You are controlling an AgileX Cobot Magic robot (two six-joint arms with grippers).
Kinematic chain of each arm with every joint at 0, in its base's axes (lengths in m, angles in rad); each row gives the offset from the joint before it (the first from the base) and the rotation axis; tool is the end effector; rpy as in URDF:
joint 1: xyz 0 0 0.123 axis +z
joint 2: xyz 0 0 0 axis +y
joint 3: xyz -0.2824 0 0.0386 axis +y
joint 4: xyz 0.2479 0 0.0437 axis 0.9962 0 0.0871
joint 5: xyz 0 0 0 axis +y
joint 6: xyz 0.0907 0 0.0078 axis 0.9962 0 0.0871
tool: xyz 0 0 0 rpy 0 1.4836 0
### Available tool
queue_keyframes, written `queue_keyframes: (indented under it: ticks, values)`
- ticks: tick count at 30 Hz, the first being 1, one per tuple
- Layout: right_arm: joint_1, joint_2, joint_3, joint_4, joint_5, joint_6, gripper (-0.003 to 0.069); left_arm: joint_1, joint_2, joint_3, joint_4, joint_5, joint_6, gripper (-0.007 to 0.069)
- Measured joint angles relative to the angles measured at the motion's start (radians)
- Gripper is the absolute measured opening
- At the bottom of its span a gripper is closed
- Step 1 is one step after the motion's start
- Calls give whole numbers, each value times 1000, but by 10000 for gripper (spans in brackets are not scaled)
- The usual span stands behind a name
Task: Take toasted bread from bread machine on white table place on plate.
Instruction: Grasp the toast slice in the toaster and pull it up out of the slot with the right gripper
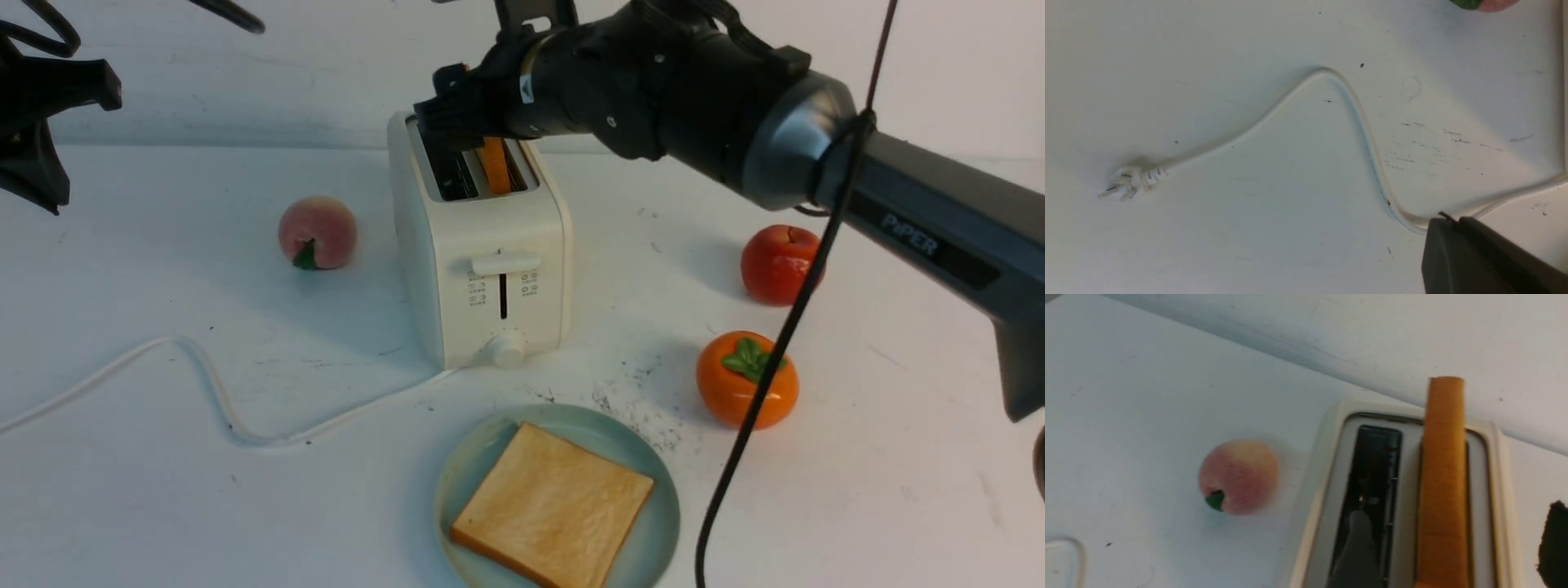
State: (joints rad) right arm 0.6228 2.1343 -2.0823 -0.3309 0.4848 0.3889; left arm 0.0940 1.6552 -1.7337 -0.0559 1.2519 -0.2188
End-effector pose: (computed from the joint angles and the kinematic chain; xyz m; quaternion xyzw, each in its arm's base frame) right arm 0.4265 0.2893 0.3345 -0.1795 0.8200 0.1295 0.5278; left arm 0.3472 0.0279 0.3837 -0.1533 0.9582 -0.0428 0.2376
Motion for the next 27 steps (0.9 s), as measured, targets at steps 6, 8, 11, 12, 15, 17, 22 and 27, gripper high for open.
queue_keyframes:
  ticks: [6, 8, 11, 12, 15, 17, 22, 27]
  values:
    - [-18, 45, 0, -11, -14, 71, 512, 0, 0, 0, 0, 0, 1, -14]
    - [-18, 58, 0, -11, -20, 74, 506, 0, 0, 0, 0, 0, 1, -14]
    - [-18, 72, 0, -11, -24, 74, 496, 0, 0, 0, 0, 0, 1, -13]
    - [-18, 73, 0, -11, -24, 74, 496, 0, 0, 0, 0, 0, 1, -13]
    - [-18, 91, 0, -11, -29, 74, 482, 0, 0, 0, 0, 0, 1, -13]
    - [-18, 103, 0, -12, -36, 74, 470, 0, 0, 0, 0, 0, 1, -13]
    - [-18, 130, 0, -60, -104, 74, 409, 0, 0, 0, 0, 0, 1, -13]
    - [-18, 146, 0, -121, -145, 76, 258, 0, 0, 0, 1, 0, 1, -12]
